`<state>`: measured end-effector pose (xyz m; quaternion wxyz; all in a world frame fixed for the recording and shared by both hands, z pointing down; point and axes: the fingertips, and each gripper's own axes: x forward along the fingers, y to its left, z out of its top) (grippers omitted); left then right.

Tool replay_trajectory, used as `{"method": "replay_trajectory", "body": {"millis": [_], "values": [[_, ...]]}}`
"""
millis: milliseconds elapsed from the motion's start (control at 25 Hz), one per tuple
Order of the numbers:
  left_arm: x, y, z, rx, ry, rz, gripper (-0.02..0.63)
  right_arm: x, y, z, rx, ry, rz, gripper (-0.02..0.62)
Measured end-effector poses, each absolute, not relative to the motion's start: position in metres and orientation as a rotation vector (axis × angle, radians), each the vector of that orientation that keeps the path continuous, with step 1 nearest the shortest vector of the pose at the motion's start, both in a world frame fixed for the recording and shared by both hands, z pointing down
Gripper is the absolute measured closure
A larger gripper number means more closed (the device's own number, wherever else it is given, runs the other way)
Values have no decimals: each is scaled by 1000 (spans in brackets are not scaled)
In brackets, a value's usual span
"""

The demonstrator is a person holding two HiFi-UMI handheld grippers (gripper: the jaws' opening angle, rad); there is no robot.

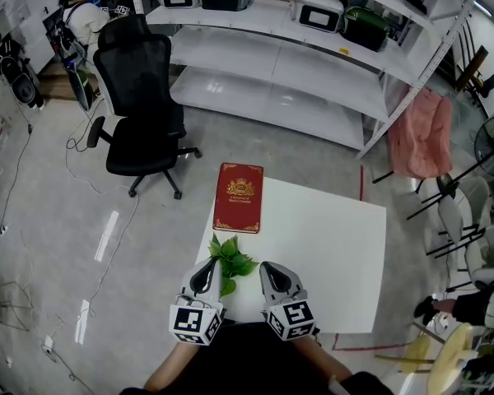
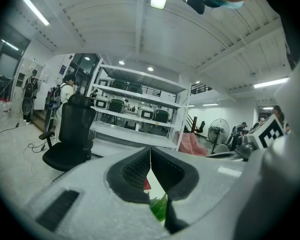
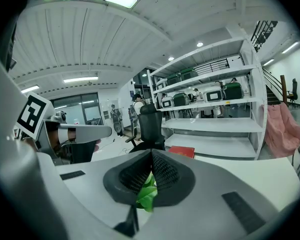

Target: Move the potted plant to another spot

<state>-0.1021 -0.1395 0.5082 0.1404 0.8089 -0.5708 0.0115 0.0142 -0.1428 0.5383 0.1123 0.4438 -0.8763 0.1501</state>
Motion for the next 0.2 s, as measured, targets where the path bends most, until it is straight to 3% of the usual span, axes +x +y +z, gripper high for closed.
{"method": "replay_trajectory", "body": {"millis": [200], "values": [[-101, -141, 508, 2338, -1643, 37, 588, 14, -144, 540, 1301, -2569, 446, 583]]}}
